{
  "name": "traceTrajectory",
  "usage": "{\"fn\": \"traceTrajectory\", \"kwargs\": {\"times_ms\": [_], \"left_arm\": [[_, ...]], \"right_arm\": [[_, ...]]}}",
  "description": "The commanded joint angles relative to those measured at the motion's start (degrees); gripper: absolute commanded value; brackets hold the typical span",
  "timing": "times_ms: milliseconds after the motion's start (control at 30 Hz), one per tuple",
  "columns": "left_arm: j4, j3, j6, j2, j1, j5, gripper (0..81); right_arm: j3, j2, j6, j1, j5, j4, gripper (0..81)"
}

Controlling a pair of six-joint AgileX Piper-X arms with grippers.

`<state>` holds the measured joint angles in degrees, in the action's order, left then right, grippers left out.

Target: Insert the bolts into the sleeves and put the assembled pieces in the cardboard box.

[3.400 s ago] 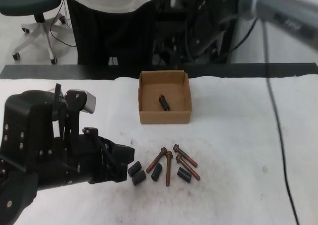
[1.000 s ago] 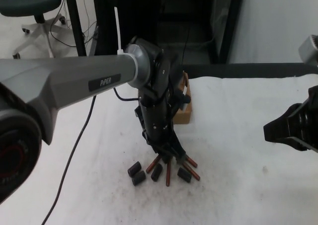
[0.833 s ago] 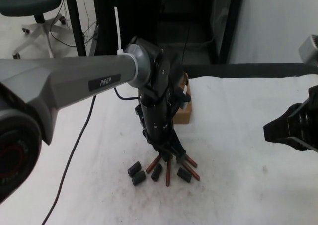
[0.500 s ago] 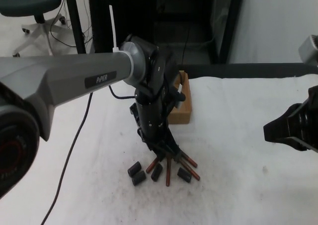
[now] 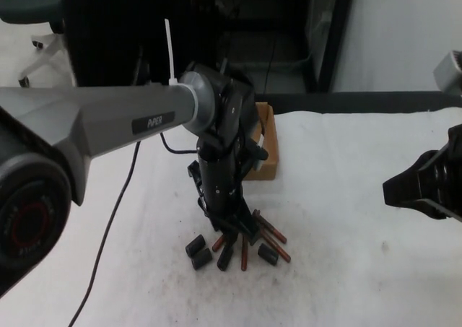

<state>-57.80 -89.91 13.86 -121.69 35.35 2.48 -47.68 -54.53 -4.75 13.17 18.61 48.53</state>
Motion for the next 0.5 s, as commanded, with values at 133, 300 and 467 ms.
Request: {"fn": "traceTrajectory", "kwargs": {"times_ms": [133, 300, 467], "left_arm": [[0.25, -0.27, -0.10, -0.59, 0.25, -0.70, 38.0], [1.81, -0.27, -0.10, -0.59, 0.25, -0.70, 38.0], [2.61, -0.27, -0.21, -0.59, 0.25, -0.70, 38.0]], "right_arm": [[-0.03, 0.51, 0.47, -0.19, 0.63, 0.13, 0.8], [-0.03, 0.51, 0.97, -0.19, 0.63, 0.13, 0.8], [-0.03, 0.51, 0.97, -0.19, 0.63, 0.13, 0.8]]}}
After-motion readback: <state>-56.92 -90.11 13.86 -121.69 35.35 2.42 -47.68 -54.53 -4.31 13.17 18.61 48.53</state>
